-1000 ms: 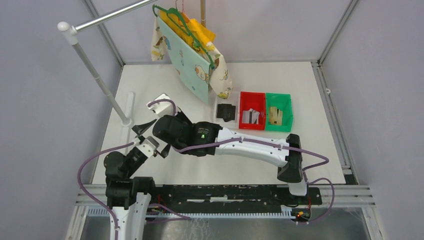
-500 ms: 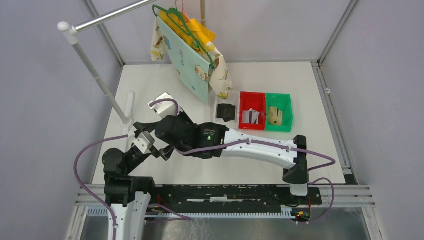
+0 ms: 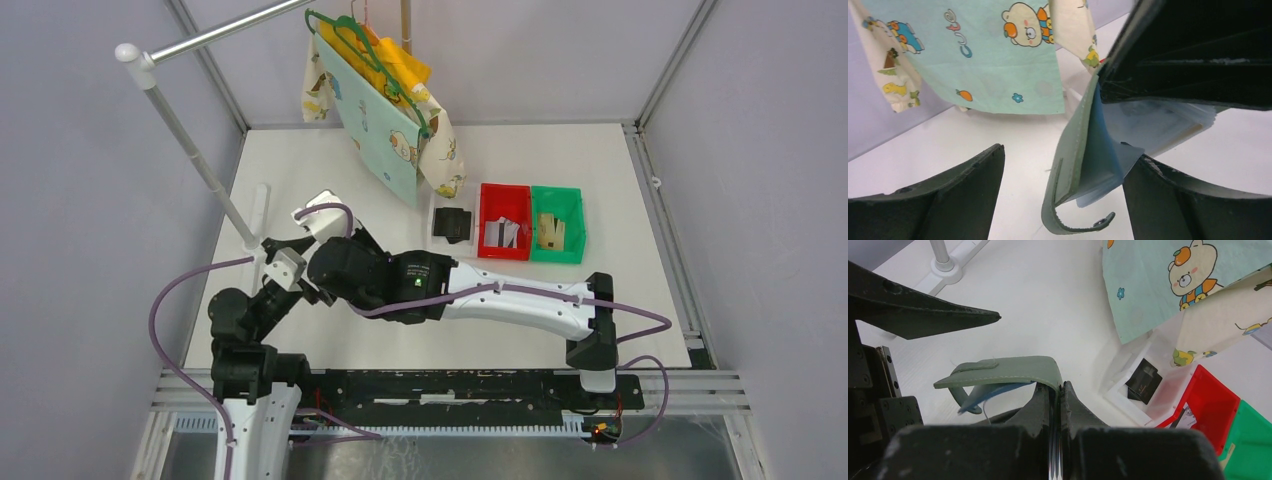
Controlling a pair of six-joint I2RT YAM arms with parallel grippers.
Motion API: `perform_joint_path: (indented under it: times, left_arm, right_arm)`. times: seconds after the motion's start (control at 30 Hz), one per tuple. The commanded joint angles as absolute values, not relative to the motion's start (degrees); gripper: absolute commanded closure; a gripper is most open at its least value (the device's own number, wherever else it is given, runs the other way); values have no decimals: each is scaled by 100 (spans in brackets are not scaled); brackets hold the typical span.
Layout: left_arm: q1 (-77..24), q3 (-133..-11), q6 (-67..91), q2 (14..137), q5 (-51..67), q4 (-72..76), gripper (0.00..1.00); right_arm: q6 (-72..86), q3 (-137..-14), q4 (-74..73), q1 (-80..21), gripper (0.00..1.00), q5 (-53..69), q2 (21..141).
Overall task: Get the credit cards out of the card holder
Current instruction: Open the card holder at the center of the board.
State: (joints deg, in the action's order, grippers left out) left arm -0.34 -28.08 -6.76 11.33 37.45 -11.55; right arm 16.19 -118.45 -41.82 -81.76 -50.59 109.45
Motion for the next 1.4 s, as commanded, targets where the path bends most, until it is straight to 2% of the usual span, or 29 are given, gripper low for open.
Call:
perform_joint_path:
  times: [0.0, 0.27, 0.37, 0.5, 0.57, 0.7, 0.77, 0.9, 1.1, 1.23, 1.37]
  left_arm:
    - [-9, -3160, -1151, 1140, 3236, -1136, 16]
    - [-9, -3386, -1441, 1107, 3460, -1581, 29]
    - [-9, -3454, -1612, 1183, 3661, -1835, 33]
    - [-9, -3643, -1806, 1408, 4243, -2274, 44]
    - [-9, -3833, -2051, 1672, 4677, -2627, 55]
    - [-9, -4368, -2483, 2203, 5290, -3324, 88]
    - [-9, -4655, -2732, 2425, 5579, -3689, 97]
    - [-9, -5334, -3360, 3029, 6346, -4822, 98]
    - [-9, -6108, -3601, 3832, 6876, -5739, 98]
    - [-9, -6370, -3886, 4022, 7049, -6166, 98]
    - [-9, -6633, -4345, 4195, 7021, -6612, 98]
  right_arm:
    - [1581, -11757, -3866, -8194, 100, -5023, 10520]
    - [1691, -11297, -3705, -8096, 100, -4541, 10137]
    - [1751, -10990, -3524, -7997, 100, -4113, 9901]
    - [1620, -10391, -3033, -7842, 100, -3296, 9479]
    - [1545, -10027, -2766, -7711, 100, -2726, 9274]
    - [1263, -9438, -2318, -7351, 100, -1295, 8897]
    - [1136, -9222, -2098, -7142, 98, -492, 8759]
    - [812, -9096, -1897, -6743, 64, 908, 8718]
    - [236, -9299, -1893, -6580, 47, 2149, 8855]
    - [-181, -9284, -1979, -6583, 46, 2796, 8840]
    - [-334, -9275, -2079, -6574, 69, 2975, 8811]
